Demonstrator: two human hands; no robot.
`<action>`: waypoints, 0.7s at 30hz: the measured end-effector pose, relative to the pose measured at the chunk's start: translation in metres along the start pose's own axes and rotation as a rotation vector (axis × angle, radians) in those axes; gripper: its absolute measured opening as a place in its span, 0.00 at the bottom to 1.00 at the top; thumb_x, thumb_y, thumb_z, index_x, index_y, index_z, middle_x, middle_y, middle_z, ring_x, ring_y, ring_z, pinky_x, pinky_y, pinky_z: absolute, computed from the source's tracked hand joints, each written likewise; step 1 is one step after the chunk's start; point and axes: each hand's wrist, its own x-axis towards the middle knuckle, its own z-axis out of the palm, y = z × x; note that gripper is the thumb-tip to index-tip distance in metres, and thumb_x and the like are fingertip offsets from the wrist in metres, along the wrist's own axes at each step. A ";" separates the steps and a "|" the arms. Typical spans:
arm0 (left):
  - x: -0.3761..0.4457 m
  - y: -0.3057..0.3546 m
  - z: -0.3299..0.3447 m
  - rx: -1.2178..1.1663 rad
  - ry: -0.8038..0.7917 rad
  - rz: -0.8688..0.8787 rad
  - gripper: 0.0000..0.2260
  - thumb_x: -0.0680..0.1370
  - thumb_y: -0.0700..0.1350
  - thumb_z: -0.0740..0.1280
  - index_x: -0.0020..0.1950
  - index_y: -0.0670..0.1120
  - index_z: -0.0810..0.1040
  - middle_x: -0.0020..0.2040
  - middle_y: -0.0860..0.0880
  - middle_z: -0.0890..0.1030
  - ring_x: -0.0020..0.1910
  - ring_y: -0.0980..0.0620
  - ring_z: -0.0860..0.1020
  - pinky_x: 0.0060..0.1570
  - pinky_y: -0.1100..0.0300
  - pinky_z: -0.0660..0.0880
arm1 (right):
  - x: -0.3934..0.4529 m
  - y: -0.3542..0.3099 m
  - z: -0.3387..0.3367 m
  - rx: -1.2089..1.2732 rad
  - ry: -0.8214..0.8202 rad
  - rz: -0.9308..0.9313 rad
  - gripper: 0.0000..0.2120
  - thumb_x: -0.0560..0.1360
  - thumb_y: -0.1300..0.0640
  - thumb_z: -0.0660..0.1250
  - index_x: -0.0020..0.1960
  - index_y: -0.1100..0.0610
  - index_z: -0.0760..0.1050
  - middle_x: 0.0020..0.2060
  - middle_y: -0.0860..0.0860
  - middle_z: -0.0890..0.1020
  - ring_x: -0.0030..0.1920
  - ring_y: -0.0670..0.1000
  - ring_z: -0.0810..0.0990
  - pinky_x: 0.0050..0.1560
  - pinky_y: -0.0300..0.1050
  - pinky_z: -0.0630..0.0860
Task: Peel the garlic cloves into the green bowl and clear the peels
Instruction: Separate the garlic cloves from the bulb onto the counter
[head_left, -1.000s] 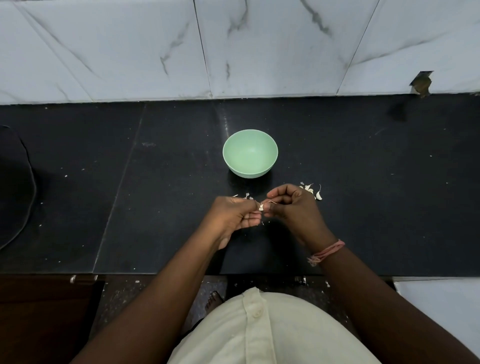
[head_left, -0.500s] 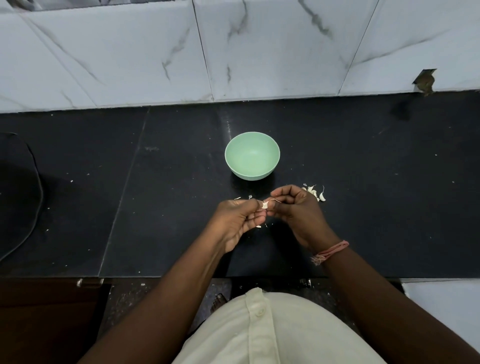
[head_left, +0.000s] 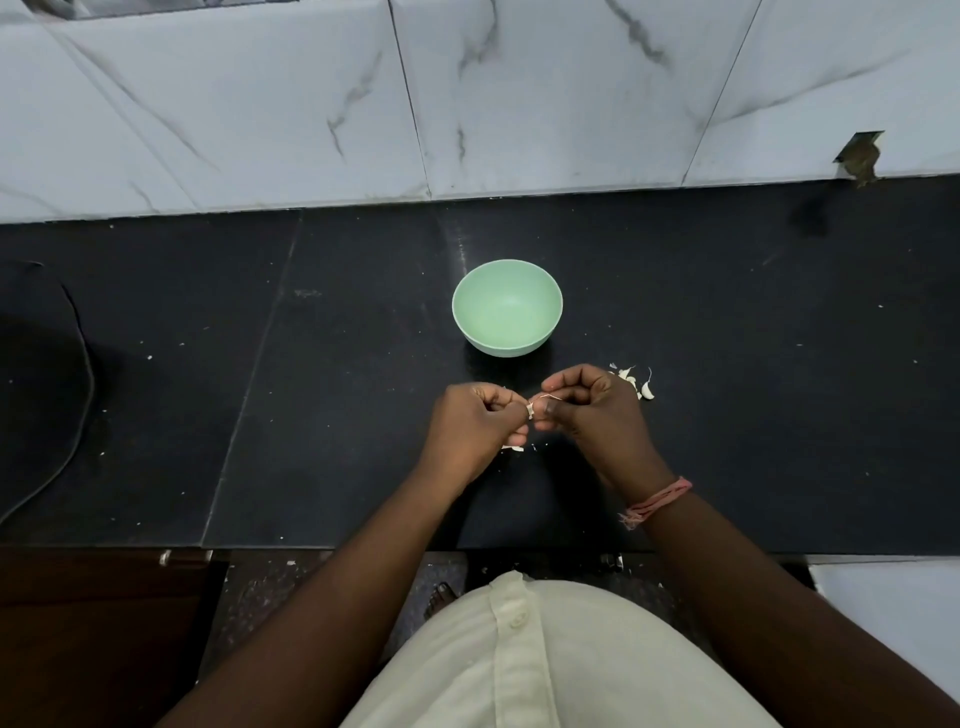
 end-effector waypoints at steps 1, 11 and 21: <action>0.000 0.001 0.000 0.003 -0.003 0.001 0.04 0.76 0.38 0.70 0.44 0.40 0.85 0.38 0.40 0.85 0.35 0.49 0.84 0.44 0.51 0.83 | 0.000 0.000 0.000 0.002 0.005 -0.001 0.09 0.73 0.75 0.69 0.46 0.63 0.77 0.37 0.61 0.84 0.37 0.53 0.85 0.39 0.45 0.83; 0.001 -0.004 0.007 -0.110 -0.054 -0.038 0.07 0.78 0.35 0.67 0.44 0.37 0.85 0.36 0.42 0.83 0.35 0.51 0.80 0.42 0.56 0.82 | 0.000 0.002 -0.005 0.082 0.003 0.025 0.09 0.73 0.76 0.69 0.47 0.64 0.77 0.39 0.62 0.84 0.39 0.55 0.85 0.40 0.45 0.83; 0.003 -0.007 0.014 -0.353 -0.037 -0.164 0.06 0.79 0.36 0.68 0.45 0.39 0.84 0.35 0.45 0.84 0.33 0.56 0.81 0.37 0.64 0.80 | 0.001 0.003 -0.005 0.178 -0.038 0.071 0.09 0.74 0.76 0.67 0.48 0.64 0.77 0.41 0.63 0.82 0.39 0.56 0.83 0.41 0.44 0.83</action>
